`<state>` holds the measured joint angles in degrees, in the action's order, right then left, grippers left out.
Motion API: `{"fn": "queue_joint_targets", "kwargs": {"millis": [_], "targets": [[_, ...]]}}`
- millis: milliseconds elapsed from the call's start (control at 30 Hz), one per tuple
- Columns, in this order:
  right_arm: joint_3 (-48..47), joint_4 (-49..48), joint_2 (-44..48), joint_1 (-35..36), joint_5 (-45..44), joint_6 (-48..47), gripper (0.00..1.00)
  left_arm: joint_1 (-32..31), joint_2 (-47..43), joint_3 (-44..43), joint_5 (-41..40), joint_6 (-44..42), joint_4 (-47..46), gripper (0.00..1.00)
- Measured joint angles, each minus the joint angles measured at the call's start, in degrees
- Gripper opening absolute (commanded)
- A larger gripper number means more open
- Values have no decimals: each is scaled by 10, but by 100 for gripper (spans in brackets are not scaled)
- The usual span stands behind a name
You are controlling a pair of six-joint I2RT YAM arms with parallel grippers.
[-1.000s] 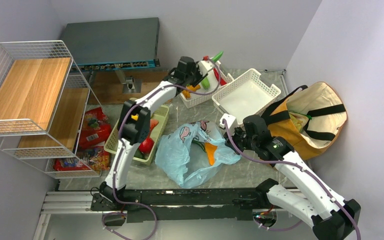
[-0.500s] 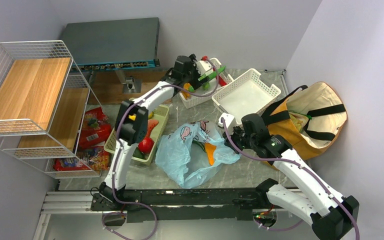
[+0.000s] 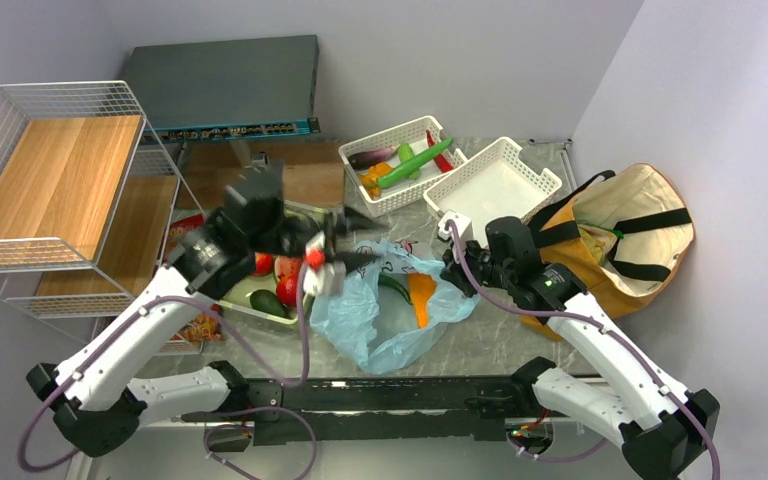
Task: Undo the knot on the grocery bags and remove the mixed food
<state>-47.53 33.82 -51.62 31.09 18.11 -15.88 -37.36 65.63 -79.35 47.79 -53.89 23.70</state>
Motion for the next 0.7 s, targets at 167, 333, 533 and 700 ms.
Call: {"fn": "queue_joint_targets", "kwargs": {"millis": [167, 333, 533, 700], "targets": [[-21, -7, -11, 0, 16, 16, 0, -131, 4, 121, -28, -68, 49, 41], [-49, -9, -13, 0, 25, 24, 0, -183, 162, 152, -133, -75, 51, 36], [-50, 1, 6, 0, 24, 24, 0, -174, 243, 179, -251, -76, 6, 57], [-43, 9, 31, 0, 24, 24, 0, -141, 280, 227, -318, -85, -44, 66]]}}
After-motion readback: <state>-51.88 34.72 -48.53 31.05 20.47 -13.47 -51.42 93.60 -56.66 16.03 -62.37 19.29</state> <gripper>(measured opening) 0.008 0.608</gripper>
